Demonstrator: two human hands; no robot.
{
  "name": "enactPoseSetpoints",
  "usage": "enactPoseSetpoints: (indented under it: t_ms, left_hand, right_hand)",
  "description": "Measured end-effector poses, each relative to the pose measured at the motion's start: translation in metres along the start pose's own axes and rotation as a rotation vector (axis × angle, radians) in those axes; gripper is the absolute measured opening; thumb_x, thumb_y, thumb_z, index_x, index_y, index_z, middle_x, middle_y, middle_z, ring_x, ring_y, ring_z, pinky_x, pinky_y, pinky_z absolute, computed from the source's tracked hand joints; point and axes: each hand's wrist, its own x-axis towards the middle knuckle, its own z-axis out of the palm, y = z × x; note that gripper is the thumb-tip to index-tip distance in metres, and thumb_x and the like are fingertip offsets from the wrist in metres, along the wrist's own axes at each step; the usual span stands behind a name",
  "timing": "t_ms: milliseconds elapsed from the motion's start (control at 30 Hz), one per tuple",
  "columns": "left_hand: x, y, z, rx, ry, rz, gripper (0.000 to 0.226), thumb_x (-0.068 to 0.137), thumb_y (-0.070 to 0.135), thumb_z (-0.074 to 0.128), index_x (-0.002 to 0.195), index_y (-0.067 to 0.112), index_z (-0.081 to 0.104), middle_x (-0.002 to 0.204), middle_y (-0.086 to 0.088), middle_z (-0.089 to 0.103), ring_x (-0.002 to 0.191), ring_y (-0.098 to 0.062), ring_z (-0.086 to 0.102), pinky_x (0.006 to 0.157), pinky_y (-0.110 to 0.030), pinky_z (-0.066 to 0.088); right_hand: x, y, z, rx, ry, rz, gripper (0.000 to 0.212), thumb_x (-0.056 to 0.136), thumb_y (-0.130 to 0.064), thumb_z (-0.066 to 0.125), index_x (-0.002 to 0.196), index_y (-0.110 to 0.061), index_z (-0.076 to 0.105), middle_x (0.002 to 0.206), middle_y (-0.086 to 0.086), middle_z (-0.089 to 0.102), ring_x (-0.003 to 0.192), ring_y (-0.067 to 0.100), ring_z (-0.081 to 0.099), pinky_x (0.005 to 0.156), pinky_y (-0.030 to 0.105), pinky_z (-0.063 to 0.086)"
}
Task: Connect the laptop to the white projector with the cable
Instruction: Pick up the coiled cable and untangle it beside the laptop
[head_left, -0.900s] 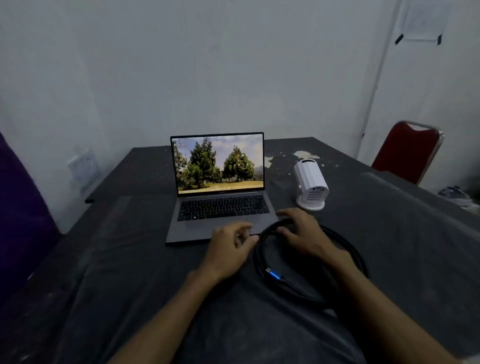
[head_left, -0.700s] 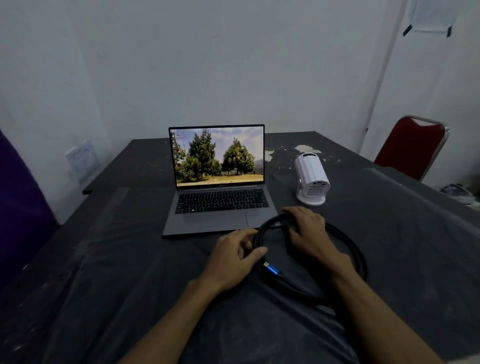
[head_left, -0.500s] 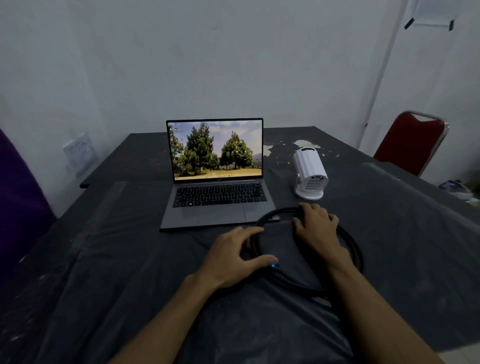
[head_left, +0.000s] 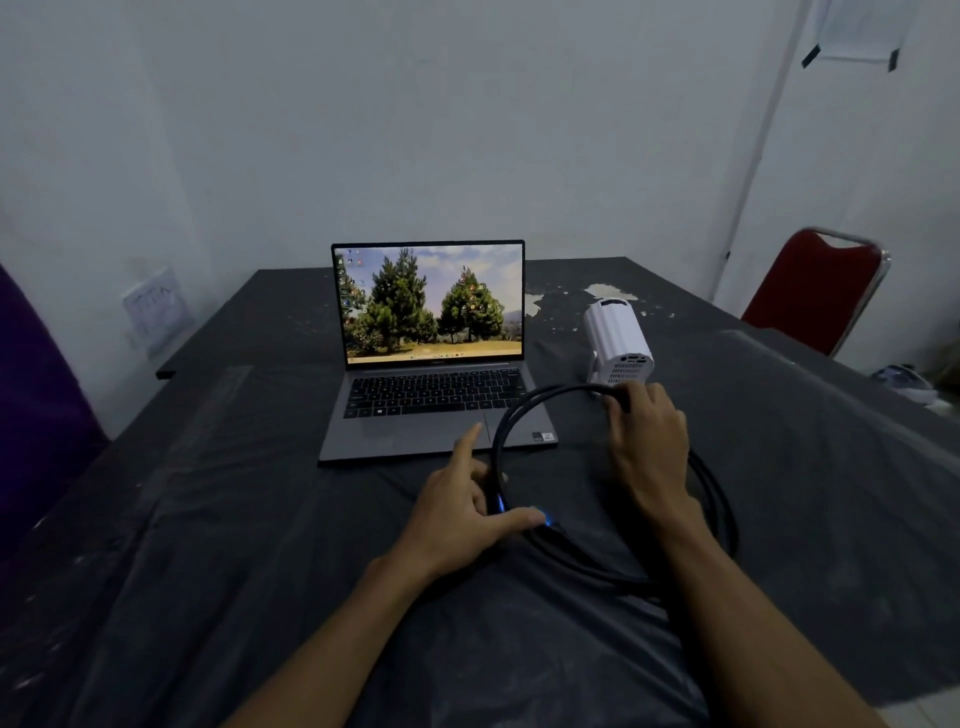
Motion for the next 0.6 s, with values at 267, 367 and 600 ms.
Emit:
enactPoseSetpoints:
  t_ms: [267,367,600]
  left_hand:
    - [0.0,0.003,0.003,-0.15,-0.11,-0.045,0.041,0.074,0.047,0.085,0.107,0.03,0.068,0.091,0.008,0.08,0.081,-0.005,0.075,0.076,-0.025,0.06]
    - [0.001,0.004,0.003,-0.205,-0.058,-0.066,0.017,0.084,0.029,0.081,0.094,0.018,0.071,0.085,-0.004,0.079,0.081,-0.02,0.077,0.073,-0.03,0.063]
    - [0.002,0.006,-0.002,-0.264,-0.01,-0.095,0.008,0.088,0.019,0.079,0.09,0.015,0.072,0.076,0.006,0.078,0.072,-0.003,0.074,0.065,-0.013,0.053]
  right_hand:
    - [0.0,-0.006,-0.002,0.083,0.127,-0.066,0.011,0.097,-0.017,0.07,0.105,-0.009,0.07,0.099,0.015,0.065,0.087,0.036,0.061,0.077,0.041,0.037]
    - [-0.004,-0.007,-0.006,0.11,-0.01,-0.021,0.023,0.095,-0.018,0.072,0.117,-0.011,0.072,0.11,0.014,0.066,0.103,0.036,0.061,0.09,0.045,0.04]
    - [-0.016,-0.026,-0.047,0.231,-0.271,-0.057,0.032,0.091,-0.026,0.081,0.12,-0.014,0.074,0.111,0.006,0.072,0.1,0.02,0.066,0.095,0.045,0.055]
